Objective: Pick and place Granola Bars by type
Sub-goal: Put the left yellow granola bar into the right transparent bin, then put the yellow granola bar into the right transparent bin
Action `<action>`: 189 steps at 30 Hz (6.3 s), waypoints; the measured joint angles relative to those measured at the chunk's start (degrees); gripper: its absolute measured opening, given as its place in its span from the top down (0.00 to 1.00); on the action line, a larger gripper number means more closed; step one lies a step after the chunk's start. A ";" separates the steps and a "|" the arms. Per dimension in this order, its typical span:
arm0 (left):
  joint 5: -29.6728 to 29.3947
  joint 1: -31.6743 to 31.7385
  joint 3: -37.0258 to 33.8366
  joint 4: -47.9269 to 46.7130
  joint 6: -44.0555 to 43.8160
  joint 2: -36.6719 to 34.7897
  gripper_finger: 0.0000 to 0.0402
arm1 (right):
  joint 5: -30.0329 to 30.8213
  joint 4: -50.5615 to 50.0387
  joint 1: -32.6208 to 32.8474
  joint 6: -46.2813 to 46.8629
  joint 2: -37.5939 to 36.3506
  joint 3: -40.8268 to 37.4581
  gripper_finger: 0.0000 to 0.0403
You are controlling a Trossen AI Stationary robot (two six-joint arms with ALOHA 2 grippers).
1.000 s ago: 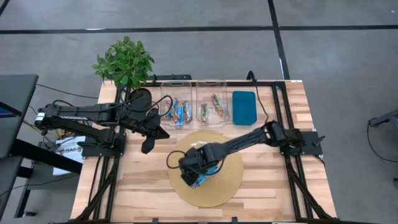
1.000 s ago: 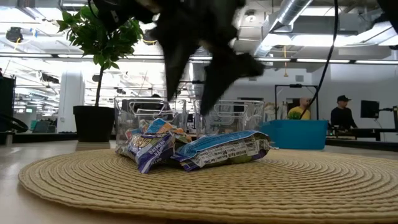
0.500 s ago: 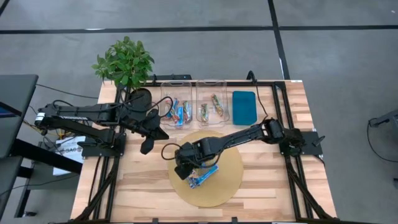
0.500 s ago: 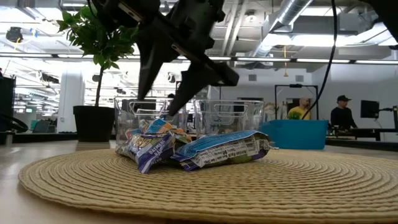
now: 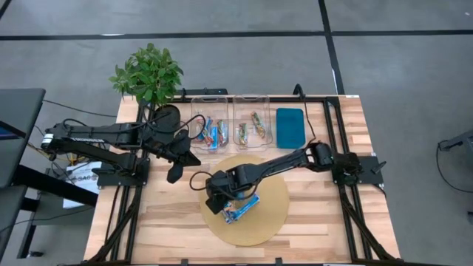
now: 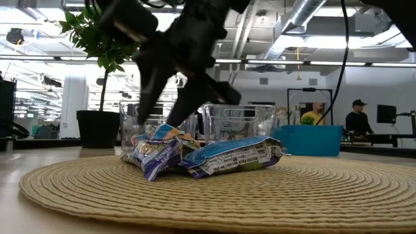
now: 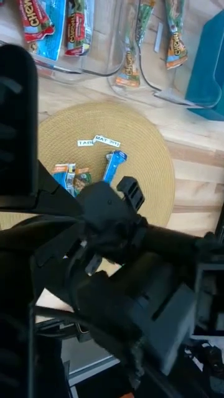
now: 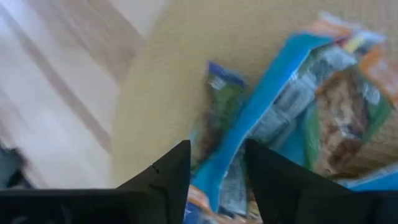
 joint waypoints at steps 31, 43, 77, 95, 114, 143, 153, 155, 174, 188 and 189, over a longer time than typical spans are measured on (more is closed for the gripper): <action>-0.55 0.09 0.02 0.24 0.57 -0.08 0.96 | 11.74 -15.02 -4.35 -10.03 -1.42 13.14 0.98; -10.27 0.03 0.02 2.80 0.53 0.01 0.96 | 25.18 -37.54 -18.49 -22.68 -2.30 22.57 0.99; -10.06 0.00 0.04 6.97 1.52 0.01 0.96 | 12.34 -35.26 -13.71 -26.74 -3.61 22.29 0.43; -2.42 0.00 0.09 2.45 5.01 -0.28 0.96 | 10.51 -20.61 3.60 9.78 -1.10 11.64 0.46; -2.36 0.00 0.09 1.46 4.48 -0.28 0.96 | 7.50 -9.81 3.04 11.85 -1.06 -0.78 0.47; -2.97 0.02 0.09 1.03 4.92 -0.28 0.96 | 5.91 -5.23 1.23 10.05 -1.14 -4.79 0.79; -3.04 0.00 0.09 1.03 4.92 -0.28 0.96 | 6.01 -3.16 0.42 9.32 -1.14 -4.79 0.98; -3.05 0.01 0.09 1.03 4.92 -0.28 0.96 | 6.04 -2.77 0.03 9.00 -1.14 -4.59 0.98; -3.82 0.11 0.11 1.85 4.50 -0.28 0.96 | 25.05 -37.34 -11.29 -10.27 -1.12 20.60 0.96; -6.22 -0.04 0.07 3.67 1.36 -0.26 0.96 | 28.59 -43.88 -24.95 -25.68 -3.70 21.16 0.95; -6.42 -0.04 0.07 3.65 0.93 -0.26 0.96 | 28.58 -43.90 -25.71 -26.37 -3.70 21.16 0.94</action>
